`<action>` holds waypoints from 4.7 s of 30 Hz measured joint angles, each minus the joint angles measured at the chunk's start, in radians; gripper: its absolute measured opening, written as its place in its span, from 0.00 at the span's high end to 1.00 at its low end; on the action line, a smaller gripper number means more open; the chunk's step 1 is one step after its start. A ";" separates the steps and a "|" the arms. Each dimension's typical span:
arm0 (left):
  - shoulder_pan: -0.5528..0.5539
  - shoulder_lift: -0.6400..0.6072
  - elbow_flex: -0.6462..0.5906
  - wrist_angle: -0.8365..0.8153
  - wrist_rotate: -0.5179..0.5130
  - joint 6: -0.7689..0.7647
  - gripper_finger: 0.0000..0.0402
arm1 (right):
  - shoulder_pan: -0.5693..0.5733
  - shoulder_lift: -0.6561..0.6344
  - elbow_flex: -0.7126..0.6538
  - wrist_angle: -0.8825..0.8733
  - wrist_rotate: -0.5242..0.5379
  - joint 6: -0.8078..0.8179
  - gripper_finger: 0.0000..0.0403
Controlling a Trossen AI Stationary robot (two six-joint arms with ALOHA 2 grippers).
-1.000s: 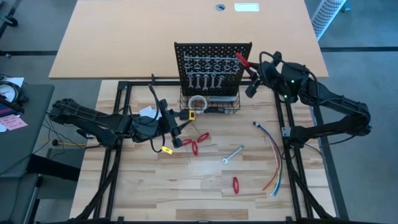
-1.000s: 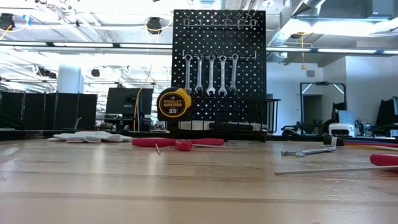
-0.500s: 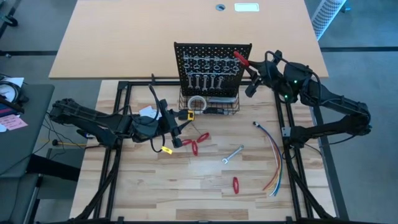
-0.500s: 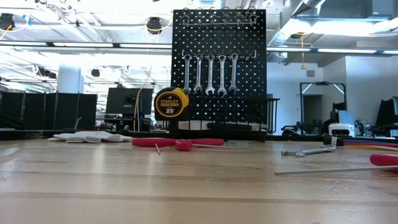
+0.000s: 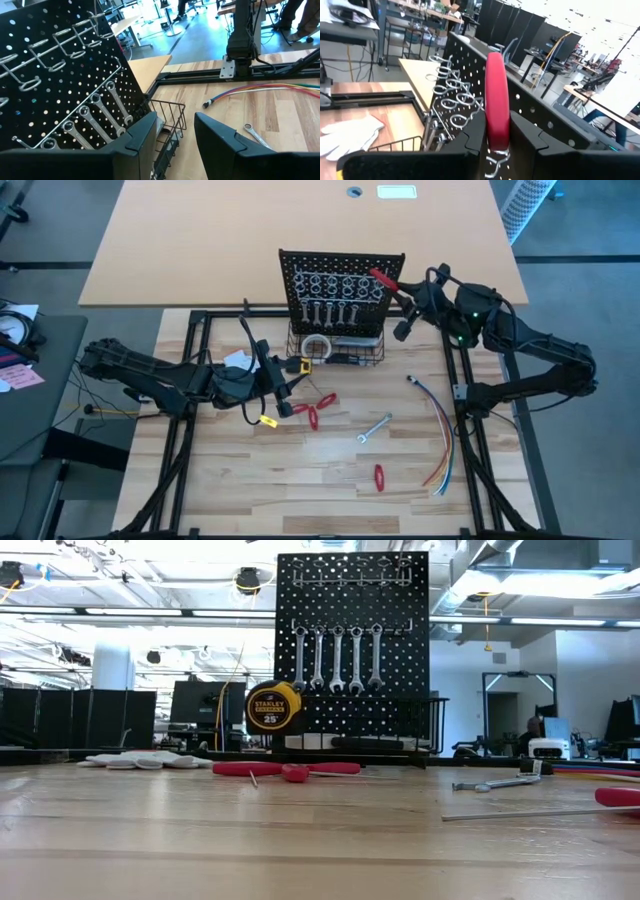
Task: Hang tools onto peg board
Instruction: Hang the red allen wrench on the peg board, then hang the silver wrench on the peg board
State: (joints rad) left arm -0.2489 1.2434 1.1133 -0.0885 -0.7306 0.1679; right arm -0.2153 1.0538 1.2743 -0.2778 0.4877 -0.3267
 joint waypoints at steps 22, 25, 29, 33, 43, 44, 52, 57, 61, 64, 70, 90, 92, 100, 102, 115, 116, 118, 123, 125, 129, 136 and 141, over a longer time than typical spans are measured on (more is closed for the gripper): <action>0.000 0.000 0.000 -0.001 0.000 -0.004 0.68 | -0.075 -0.008 0.000 0.072 0.006 0.068 0.84; 0.000 0.000 0.000 -0.001 0.000 -0.004 0.68 | -0.075 -0.009 0.023 0.028 0.006 0.074 0.84; 0.000 0.000 0.000 -0.002 0.000 -0.006 0.68 | -0.076 0.011 0.106 -0.097 -0.040 0.131 0.84; 0.000 0.000 0.000 -0.001 0.000 -0.007 0.68 | -0.094 0.047 0.190 -0.210 -0.062 0.172 0.84; 0.000 0.000 0.000 -0.001 0.000 -0.015 0.68 | -0.140 0.152 0.245 -0.279 -0.094 0.163 0.84; 0.000 0.000 0.000 -0.002 0.000 -0.015 0.68 | -0.144 0.158 0.245 -0.280 -0.094 0.162 0.84; 0.000 0.000 0.000 -0.013 0.000 -0.015 0.68 | -0.160 0.146 0.245 -0.279 -0.097 0.162 0.84; 0.000 0.000 0.000 -0.012 0.000 -0.015 0.68 | -0.161 0.127 0.246 -0.299 -0.096 0.183 0.84; 0.000 0.000 0.000 -0.010 0.000 -0.021 0.68 | -0.164 0.132 0.245 -0.367 -0.097 0.196 0.84; 0.000 0.000 0.000 -0.010 0.000 -0.023 0.68 | -0.167 0.142 0.246 -0.389 -0.097 0.197 0.84; 0.000 0.000 0.000 -0.010 0.000 -0.023 0.68 | -0.180 0.155 0.241 -0.395 -0.097 0.199 0.83; 0.000 0.000 0.000 -0.012 0.000 -0.022 0.68 | -0.159 0.154 0.241 -0.519 -0.093 0.191 0.46; 0.000 0.000 0.000 -0.012 0.000 -0.022 0.68 | -0.143 0.156 0.241 -0.545 -0.109 0.165 0.46; 0.000 0.000 0.000 -0.011 0.000 -0.022 0.68 | -0.037 0.158 0.241 -0.567 -0.201 0.047 0.49; 0.000 0.000 0.000 -0.011 0.000 -0.022 0.68 | -0.005 0.158 0.241 -0.567 -0.202 0.006 0.50; 0.000 0.000 0.000 -0.011 0.000 -0.022 0.68 | 0.084 0.132 0.241 -0.454 0.317 0.049 0.61; 0.000 0.000 0.000 -0.011 0.000 -0.020 0.68 | 0.080 0.131 0.241 -0.438 0.325 0.057 0.64; 0.000 0.000 0.000 -0.011 0.000 -0.019 0.68 | 0.063 0.133 0.241 -0.428 0.325 0.090 0.73; 0.000 0.000 0.000 -0.010 0.000 -0.020 0.68 | 0.011 0.174 0.241 -0.462 0.307 0.171 0.90; 0.000 0.000 0.000 -0.010 0.000 -0.021 0.68 | 0.002 0.199 0.241 -0.474 0.300 0.178 0.95; 0.000 0.000 0.000 -0.010 0.000 -0.021 0.68 | 0.034 0.239 0.240 -0.465 0.244 0.147 0.99; 0.000 0.000 0.000 -0.011 0.000 -0.022 0.68 | 0.115 0.231 0.240 -0.398 0.120 0.023 0.96; 0.000 0.000 0.000 -0.027 0.000 -0.023 0.68 | 0.216 0.180 0.241 -0.472 0.104 0.044 0.96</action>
State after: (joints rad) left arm -0.2493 1.2437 1.1133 -0.1158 -0.7303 0.1452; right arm 0.0010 1.2335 1.5158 -0.7497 0.5916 -0.2824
